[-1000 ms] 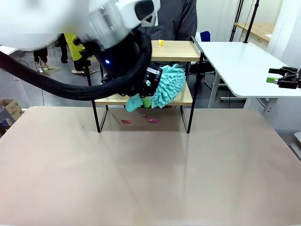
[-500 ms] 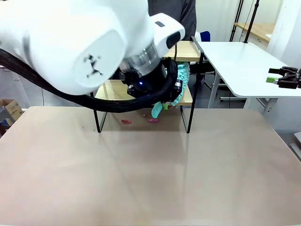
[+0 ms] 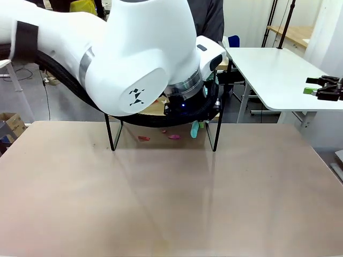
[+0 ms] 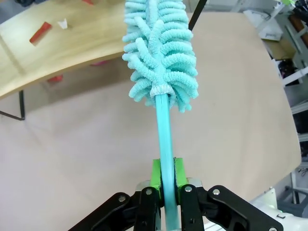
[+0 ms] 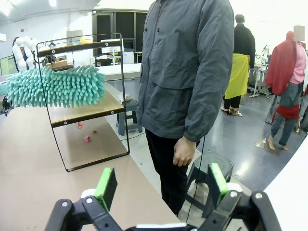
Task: Clean the shelf.
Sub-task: Clean the specific section of the Shelf indicated by the human with the Duster.
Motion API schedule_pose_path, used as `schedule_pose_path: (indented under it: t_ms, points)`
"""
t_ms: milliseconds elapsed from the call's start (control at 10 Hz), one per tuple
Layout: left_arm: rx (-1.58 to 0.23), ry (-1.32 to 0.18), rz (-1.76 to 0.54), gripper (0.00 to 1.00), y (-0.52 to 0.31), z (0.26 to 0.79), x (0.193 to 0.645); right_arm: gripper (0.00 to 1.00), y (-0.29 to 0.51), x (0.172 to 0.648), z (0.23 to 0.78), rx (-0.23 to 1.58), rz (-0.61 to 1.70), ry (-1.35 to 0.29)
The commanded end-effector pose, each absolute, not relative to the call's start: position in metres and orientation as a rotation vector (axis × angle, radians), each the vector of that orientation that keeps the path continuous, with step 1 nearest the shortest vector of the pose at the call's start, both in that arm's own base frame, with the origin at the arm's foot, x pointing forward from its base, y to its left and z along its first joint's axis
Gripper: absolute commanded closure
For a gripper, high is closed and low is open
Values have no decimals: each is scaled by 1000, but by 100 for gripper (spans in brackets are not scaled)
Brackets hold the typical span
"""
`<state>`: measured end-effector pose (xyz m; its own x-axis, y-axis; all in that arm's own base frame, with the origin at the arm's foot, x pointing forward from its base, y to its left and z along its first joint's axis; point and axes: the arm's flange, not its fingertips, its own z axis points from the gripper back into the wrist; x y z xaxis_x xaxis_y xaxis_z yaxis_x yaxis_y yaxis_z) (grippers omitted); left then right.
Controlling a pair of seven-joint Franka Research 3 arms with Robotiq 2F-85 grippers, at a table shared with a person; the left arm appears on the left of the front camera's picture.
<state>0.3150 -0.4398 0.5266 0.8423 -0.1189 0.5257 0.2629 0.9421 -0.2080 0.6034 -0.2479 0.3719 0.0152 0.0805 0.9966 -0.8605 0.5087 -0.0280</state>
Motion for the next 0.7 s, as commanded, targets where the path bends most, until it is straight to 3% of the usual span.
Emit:
schedule_pose_path:
  t_ms: [0, 500, 600]
  points:
    - [-288, -545, -154, 87, -456, 521, 320, 0, -247, 604, 374, 750, 858, -1362]
    - [-224, -476, -95, 87, -465, 502, 324, 0, -247, 604, 374, 750, 858, -1362]
    - [-288, -475, -135, 87, -456, 497, 319, 0, -247, 604, 374, 750, 858, -1362]
